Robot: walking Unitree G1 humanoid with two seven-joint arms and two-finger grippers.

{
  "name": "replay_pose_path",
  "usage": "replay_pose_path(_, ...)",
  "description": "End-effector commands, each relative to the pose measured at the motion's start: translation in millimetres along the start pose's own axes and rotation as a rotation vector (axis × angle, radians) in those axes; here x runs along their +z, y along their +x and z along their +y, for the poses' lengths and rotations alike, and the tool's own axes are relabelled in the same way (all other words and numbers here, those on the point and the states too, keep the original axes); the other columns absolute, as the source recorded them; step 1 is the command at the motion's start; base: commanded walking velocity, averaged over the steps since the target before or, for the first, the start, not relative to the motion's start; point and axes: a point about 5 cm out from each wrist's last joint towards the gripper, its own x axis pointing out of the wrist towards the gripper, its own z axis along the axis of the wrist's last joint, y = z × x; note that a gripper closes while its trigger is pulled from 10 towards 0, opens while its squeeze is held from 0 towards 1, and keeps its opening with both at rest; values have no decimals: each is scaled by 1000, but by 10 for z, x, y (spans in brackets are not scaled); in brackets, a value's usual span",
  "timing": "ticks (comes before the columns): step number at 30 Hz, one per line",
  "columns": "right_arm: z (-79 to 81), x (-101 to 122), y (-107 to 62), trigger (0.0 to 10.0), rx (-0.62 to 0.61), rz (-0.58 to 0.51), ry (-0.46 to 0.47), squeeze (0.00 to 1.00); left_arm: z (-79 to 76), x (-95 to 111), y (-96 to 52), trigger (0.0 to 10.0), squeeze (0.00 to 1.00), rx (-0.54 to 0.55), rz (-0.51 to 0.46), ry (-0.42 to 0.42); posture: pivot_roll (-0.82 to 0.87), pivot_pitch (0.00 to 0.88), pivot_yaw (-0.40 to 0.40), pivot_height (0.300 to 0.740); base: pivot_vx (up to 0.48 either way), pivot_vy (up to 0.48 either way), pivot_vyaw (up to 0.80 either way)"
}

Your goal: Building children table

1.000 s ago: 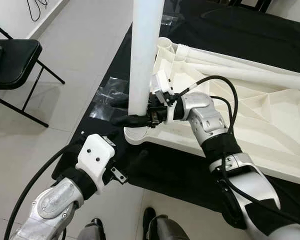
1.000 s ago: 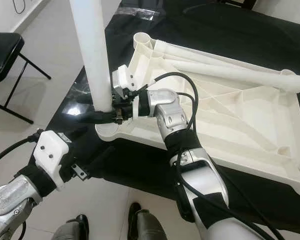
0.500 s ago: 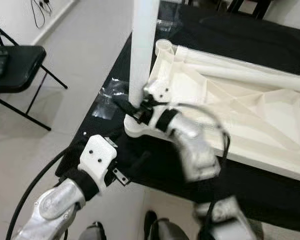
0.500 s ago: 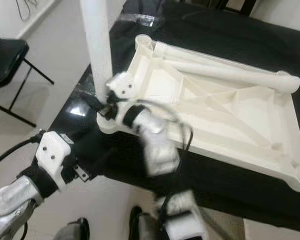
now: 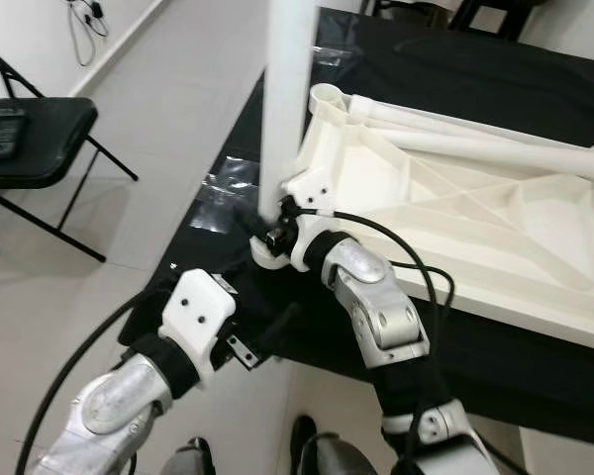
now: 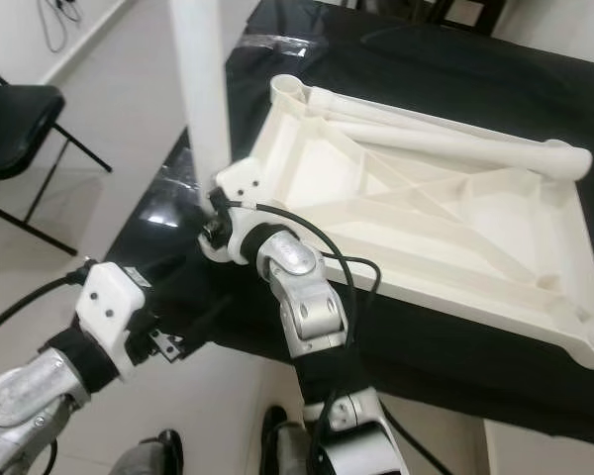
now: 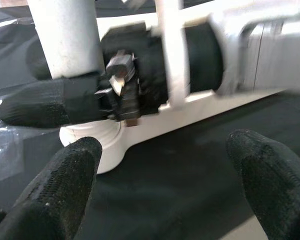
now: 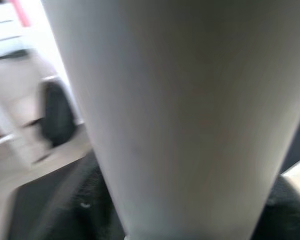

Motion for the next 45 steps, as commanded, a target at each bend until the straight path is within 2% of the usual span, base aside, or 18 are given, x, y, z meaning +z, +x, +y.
replay_pose_path(1, 163, 116, 72, 10000, 195, -47, -43, 1000, 4, -37, 0, 10000, 0, 3, 11, -16, 101, 323, -107, 740, 0, 0, 0)
replay_pose_path(2, 156, 154, 65, 10000, 249, -54, -69, 890, 9, -38, 2, 10000, 0, 5, 11, -16, 101, 323, -107, 740, 0, 0, 0)
replay_pose_path(3, 126, 210, 60, 10000, 314, -64, -91, 0, 15, -35, 5, 10000, 0, 8, 9, -15, 105, 321, -109, 740, 0, 0, 0)
replay_pose_path(5, 103, 248, 56, 10000, 357, -71, -107, 0, 19, -34, 8, 10000, 0, 11, 8, -14, 106, 320, -110, 740, 0, 0, 0)
replay_pose_path(6, 48, 312, 50, 10000, 447, -81, -141, 0, 24, -32, 12, 10000, 0, 14, 7, -12, 110, 317, -110, 740, 0, 0, 0)
replay_pose_path(10, 0, 328, 44, 10000, 520, -80, -144, 0, 24, -34, 10, 10000, 0, 16, 6, -10, 114, 314, -113, 740, 0, 0, 0)
replay_pose_path(12, -39, 309, 7, 10000, 656, -58, -135, 0, 36, -30, 0, 10000, 0, 23, 7, -3, 128, 314, -116, 740, 0, 0, 0)
replay_pose_path(19, -84, 329, 1, 10000, 772, -31, -126, 0, 53, -29, -17, 10000, 0, 31, 11, 0, 130, 316, -114, 740, 0, 0, 0)
replay_pose_path(20, -90, 325, -4, 0, 797, -24, -119, 0, 47, -29, -15, 10000, 0, 29, 10, -2, 130, 318, -112, 740, 0, 0, 0)
replay_pose_path(29, -154, 281, -26, 0, 850, -12, -110, 0, 36, -27, -6, 10000, 0, 26, 9, -6, 126, 323, -113, 740, 0, 0, 0)
replay_pose_path(34, -239, 207, -51, 0, 735, -18, -111, 0, 27, -26, -2, 10000, 0, 24, 8, -10, 121, 329, -113, 740, 0, 0, 0)
replay_pose_path(35, -306, 55, -117, 0, 537, 9, -85, 0, 21, -23, -11, 10000, 0, 24, 9, -13, 112, 337, -121, 740, 0, 0, 0)
replay_pose_path(36, -306, 55, -117, 0, 537, 9, -85, 0, 21, -23, -11, 10000, 0, 24, 9, -13, 112, 337, -121, 740, 0, 0, 0)
replay_pose_path(39, -289, -110, -180, 0, 359, 43, -25, 0, 19, -20, -23, 10000, 0, 26, 10, -14, 109, 343, -127, 740, 0, 0, 0)
replay_pose_path(40, -188, -262, -160, 0, 157, 57, 42, 0, 23, -24, -33, 10000, 0, 26, 12, -16, 102, 350, -125, 740, 0, 0, 0)
replay_pose_path(42, -188, -262, -160, 0, 157, 57, 42, 0, 23, -24, -33, 10000, 0, 26, 12, -16, 102, 350, -125, 740, 0, 0, 0)
replay_pose_path(43, -120, -381, -152, 0, -43, 75, 106, 0, 28, -30, -41, 10000, 0, 26, 15, -18, 97, 352, -123, 740, 0, 0, 0)
replay_pose_path(45, 244, -593, -196, 0, -247, 169, 133, 0, 22, -40, -32, 10000, 0, 6, 25, -9, 100, 367, -120, 740, 0, 0, 0)
